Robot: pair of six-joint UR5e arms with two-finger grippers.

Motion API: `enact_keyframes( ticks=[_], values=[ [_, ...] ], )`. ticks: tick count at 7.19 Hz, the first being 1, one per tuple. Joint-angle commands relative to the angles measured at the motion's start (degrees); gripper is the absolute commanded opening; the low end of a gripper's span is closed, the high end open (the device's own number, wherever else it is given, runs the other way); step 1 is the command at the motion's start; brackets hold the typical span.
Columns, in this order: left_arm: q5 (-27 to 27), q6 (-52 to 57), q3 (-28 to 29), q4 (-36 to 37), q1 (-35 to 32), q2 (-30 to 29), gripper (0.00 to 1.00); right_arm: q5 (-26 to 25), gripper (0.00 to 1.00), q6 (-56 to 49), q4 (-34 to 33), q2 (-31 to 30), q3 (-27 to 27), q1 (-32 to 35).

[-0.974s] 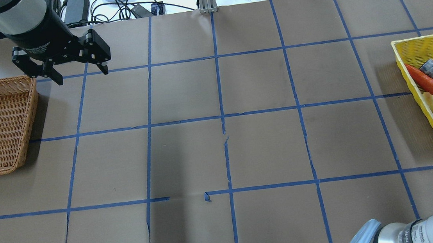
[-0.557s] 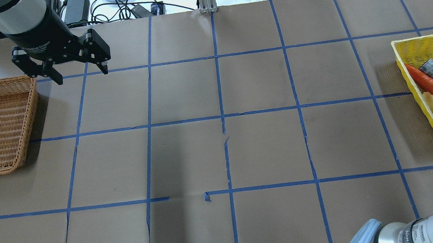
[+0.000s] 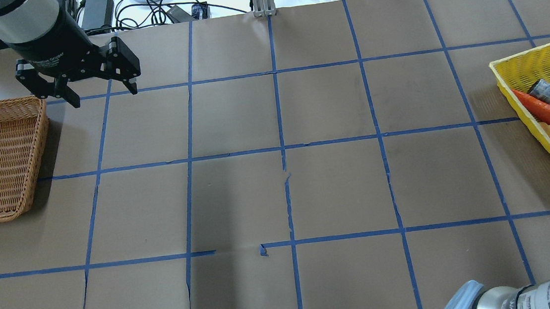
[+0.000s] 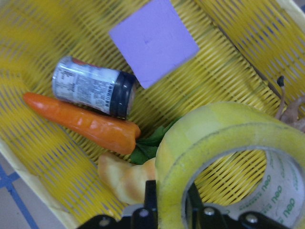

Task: Transfer tape with both arms
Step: 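Reach the right gripper into the yellow basket and grasp the yellow tape roll, then lift the tape roll with the right gripper and set it on the table center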

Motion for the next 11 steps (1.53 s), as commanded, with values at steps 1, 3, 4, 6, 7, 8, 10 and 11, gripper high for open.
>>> enact_keyframes(
  ticks=[1, 3, 4, 6, 7, 8, 10, 11],
  values=[
    [0.07, -0.05, 0.06, 0.02, -0.04, 0.11, 1.00, -0.29, 0.00, 5.68, 2.00, -3.96, -2.38, 5.87],
    [-0.02, 0.04, 0.24, 0.02, 0.13, 0.02, 1.00, -4.30, 0.00, 25.38, 10.24, -5.21, -6.59, 19.70],
    [0.07, 0.04, -0.11, 0.02, -0.04, 0.11, 1.00, -7.99, 0.00, 39.33, 12.02, -4.60, -8.36, 30.58],
    [0.16, 0.04, -0.11, -0.07, -0.04, 0.28, 1.00, -8.04, 0.00, 66.50, 11.52, 0.38, -9.86, 46.96],
    [0.16, 0.04, 0.32, -0.07, 0.30, 0.20, 1.00, -6.90, 0.00, 75.42, 10.64, 4.50, -12.13, 51.47],
    [0.33, 0.04, 0.24, -0.24, 0.31, 0.29, 1.00, -4.37, 0.00, 81.60, 10.02, 7.76, -14.24, 54.13],
    [0.42, 0.04, -0.02, -0.25, 0.22, 0.37, 1.00, 0.40, 0.00, 92.25, 1.87, 14.09, -14.44, 58.78],
    [0.25, 0.04, 0.32, -0.25, 0.48, 0.20, 1.00, 0.49, 0.00, 98.47, -1.55, 16.65, -14.53, 61.51]
  ],
)
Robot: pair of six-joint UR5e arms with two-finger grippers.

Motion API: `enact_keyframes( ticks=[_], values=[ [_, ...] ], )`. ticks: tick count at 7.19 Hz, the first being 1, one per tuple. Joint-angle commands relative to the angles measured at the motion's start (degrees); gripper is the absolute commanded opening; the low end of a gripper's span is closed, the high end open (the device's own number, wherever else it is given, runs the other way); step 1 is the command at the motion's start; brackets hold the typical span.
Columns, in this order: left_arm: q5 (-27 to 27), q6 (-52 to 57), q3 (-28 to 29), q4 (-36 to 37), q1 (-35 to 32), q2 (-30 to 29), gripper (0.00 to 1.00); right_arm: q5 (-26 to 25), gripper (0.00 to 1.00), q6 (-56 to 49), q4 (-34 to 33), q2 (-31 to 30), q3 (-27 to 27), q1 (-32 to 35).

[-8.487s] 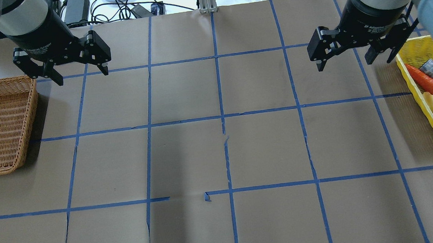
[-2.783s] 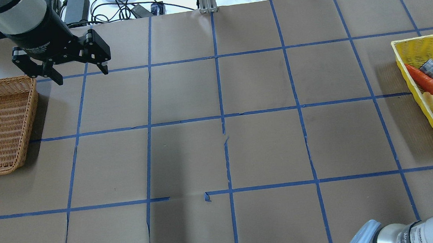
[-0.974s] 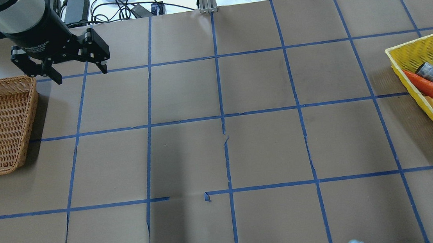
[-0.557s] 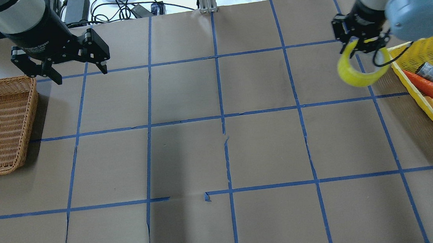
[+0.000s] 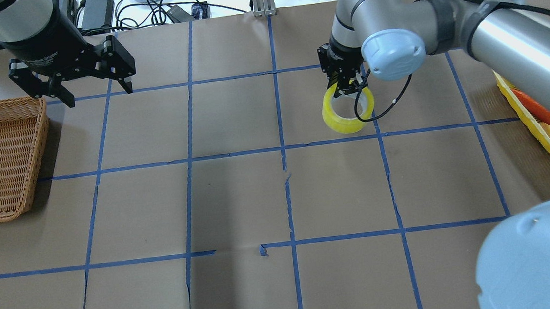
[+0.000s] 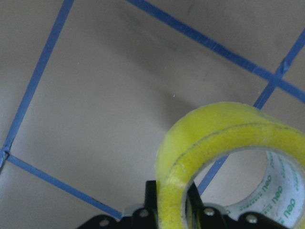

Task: Transfer tape with both arms
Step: 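Lift the tape roll with the right gripper and set it on the table center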

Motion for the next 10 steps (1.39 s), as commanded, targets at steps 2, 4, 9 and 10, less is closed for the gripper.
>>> enact_keyframes(
  ticks=[2, 4, 9, 10],
  values=[
    [0.08, 0.07, -0.30, -0.01, 0.16, 0.08, 1.00, 1.28, 0.00, 11.97, -5.48, 5.02, -0.22, 5.86],
    [0.17, 0.24, -0.39, -0.01, 0.51, -0.01, 1.00, 3.21, 0.00, 15.85, -8.20, 6.61, -0.30, 7.45],
    [0.08, 0.86, -0.48, 0.08, -0.01, -0.18, 1.00, 5.24, 0.65, 17.45, -8.57, 6.18, -0.30, 7.72],
    [-0.10, 0.86, -0.48, 0.25, 0.25, -0.27, 1.00, 4.72, 1.00, 17.02, -8.56, 4.87, -0.22, 7.72]
  ],
)
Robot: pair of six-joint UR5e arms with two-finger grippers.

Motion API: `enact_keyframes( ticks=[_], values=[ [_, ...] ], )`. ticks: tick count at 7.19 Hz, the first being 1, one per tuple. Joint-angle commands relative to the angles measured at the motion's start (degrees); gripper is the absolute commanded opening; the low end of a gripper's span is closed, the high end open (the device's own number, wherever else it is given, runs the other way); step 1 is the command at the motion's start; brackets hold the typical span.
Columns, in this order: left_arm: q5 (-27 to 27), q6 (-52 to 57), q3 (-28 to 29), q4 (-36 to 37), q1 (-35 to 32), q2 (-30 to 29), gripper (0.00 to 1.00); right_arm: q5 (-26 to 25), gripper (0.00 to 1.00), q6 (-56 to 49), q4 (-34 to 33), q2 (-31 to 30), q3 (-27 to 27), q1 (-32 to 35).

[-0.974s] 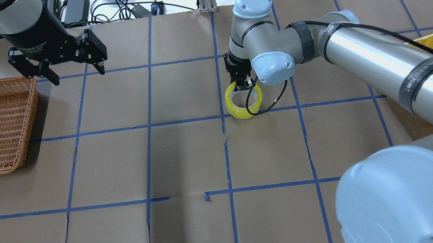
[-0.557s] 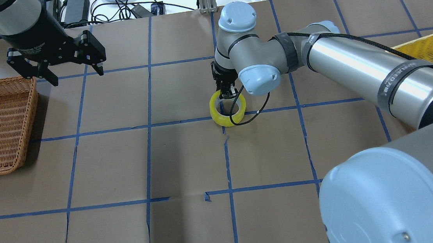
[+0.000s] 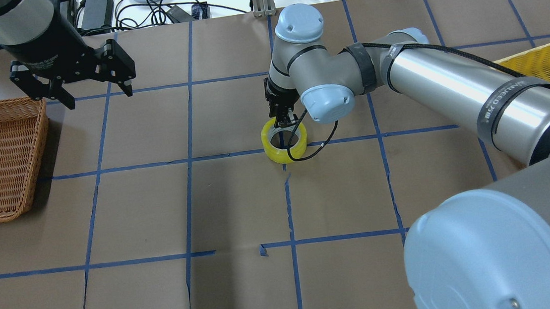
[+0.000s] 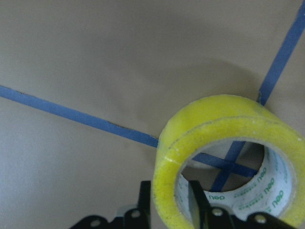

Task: Transfer tape with both arms
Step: 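Lift the tape roll with the right gripper and set it on the table center, then release the tape and raise the right gripper while the left gripper reaches to the tape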

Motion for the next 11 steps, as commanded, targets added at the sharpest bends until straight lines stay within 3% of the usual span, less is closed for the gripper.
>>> enact_keyframes(
  ticks=[1, 2, 3, 4, 6, 7, 8, 9, 10, 11],
  values=[
    [0.10, 0.09, -0.09, 0.05, -0.12, -0.23, 1.00, -2.16, 0.89, -2.40, 1.06, -3.32, -0.23, -0.43],
    [-0.33, 0.00, -0.09, 0.22, -0.38, -1.19, 1.00, -4.88, 0.89, -8.95, 3.42, -6.91, -0.23, -1.48],
    [-1.99, -0.78, 0.17, 1.44, -0.82, -2.94, 1.00, -5.60, 0.97, -19.02, 8.67, -10.69, -0.14, -4.62],
    [-5.14, -0.01, -0.26, 3.98, -1.96, -5.05, 0.97, -6.39, 1.00, -33.13, 14.81, -14.73, -0.05, -10.40],
    [-5.44, -2.18, -3.06, 11.68, -9.92, -12.93, 0.93, -13.22, 1.00, -62.23, 28.26, -23.26, 0.56, -19.56],
    [-5.61, -6.46, -5.60, 22.26, -14.23, -16.81, 0.97, -17.34, 1.00, -64.80, 33.28, -26.86, -0.22, -22.29],
    [-5.61, -6.50, -6.76, 27.94, -16.19, -20.59, 1.00, -19.12, 1.00, -65.17, 34.20, -29.86, -0.14, -23.19],
    [-5.44, -6.59, -7.12, 29.39, -17.34, -23.49, 1.00, -17.31, 1.00, -66.91, 34.91, -30.85, 0.47, -22.07],
    [-5.44, -6.07, -7.21, 30.53, -18.13, -26.05, 1.00, -9.03, 1.00, -75.55, 34.13, -30.94, 0.91, -19.53],
    [-5.61, -5.63, -7.21, 32.89, -18.31, -28.34, 1.00, -8.95, 1.00, -78.16, 34.47, -31.99, 0.83, -17.25]
  ],
)
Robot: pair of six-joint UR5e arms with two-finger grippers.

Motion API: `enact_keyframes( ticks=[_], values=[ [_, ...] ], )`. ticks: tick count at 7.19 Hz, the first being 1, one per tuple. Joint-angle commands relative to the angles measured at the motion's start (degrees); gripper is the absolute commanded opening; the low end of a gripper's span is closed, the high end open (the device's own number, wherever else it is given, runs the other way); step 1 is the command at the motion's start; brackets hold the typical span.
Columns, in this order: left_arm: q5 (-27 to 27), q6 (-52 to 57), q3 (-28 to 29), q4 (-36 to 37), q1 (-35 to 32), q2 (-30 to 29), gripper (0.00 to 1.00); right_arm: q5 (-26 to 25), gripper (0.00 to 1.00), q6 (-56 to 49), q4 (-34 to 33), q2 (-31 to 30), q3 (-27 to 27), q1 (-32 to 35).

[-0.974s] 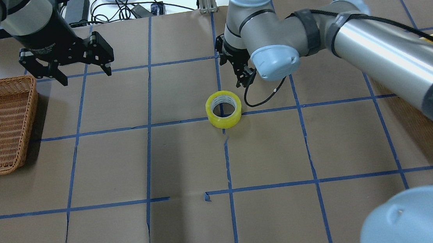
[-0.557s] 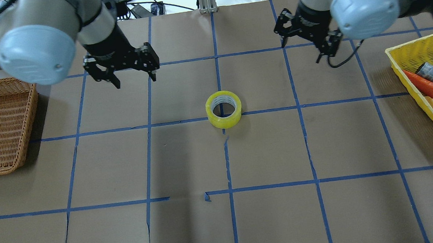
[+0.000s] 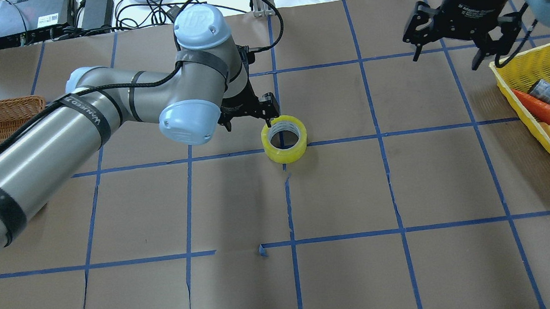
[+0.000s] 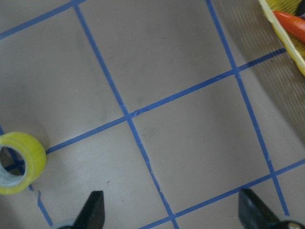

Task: Transfer tape with both arms
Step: 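Release the tape and raise the right gripper while the left gripper reaches to the tape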

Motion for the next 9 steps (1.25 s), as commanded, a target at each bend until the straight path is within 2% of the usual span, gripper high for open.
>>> enact_keyframes(
  ticks=[1, 2, 3, 4, 5, 7, 8, 9],
  values=[
    [0.24, 0.00, -0.15, 3.61, -2.03, -5.33, 0.99, 1.96, 1.00, -5.61, 0.65, -2.50, 0.40, 4.66],
    [0.33, 0.78, -0.06, 7.62, -2.13, -6.04, 0.95, 2.13, 1.00, -5.88, 0.66, -2.60, 0.40, 5.73],
    [0.50, 1.83, -0.23, 8.62, -2.13, -6.40, 0.75, 2.13, 1.00, -5.88, 0.57, -2.77, 0.31, 5.82],
    [0.59, 1.76, -0.93, 8.46, -2.13, -6.93, 0.31, 2.13, 1.00, -6.06, 0.57, -3.38, 0.49, 5.82],
    [0.59, 1.67, -1.63, 8.71, -2.13, -7.02, 0.12, 1.87, 1.00, -6.06, 0.74, -3.30, 0.75, 5.74],
    [1.81, -1.74, -0.68, 8.54, -1.96, -5.01, 0.03, 1.78, 1.00, -9.28, 0.66, -3.21, 0.66, 5.56],
    [5.13, 2.50, 0.11, 6.28, 0.83, -3.08, 0.03, 1.69, 1.00, -10.88, 0.75, -3.30, 0.66, 5.47],
    [5.07, 4.20, 1.33, 1.56, 4.59, -0.19, 0.03, 1.60, 1.00, -10.89, 0.75, -3.39, 0.66, 5.39]
  ],
)
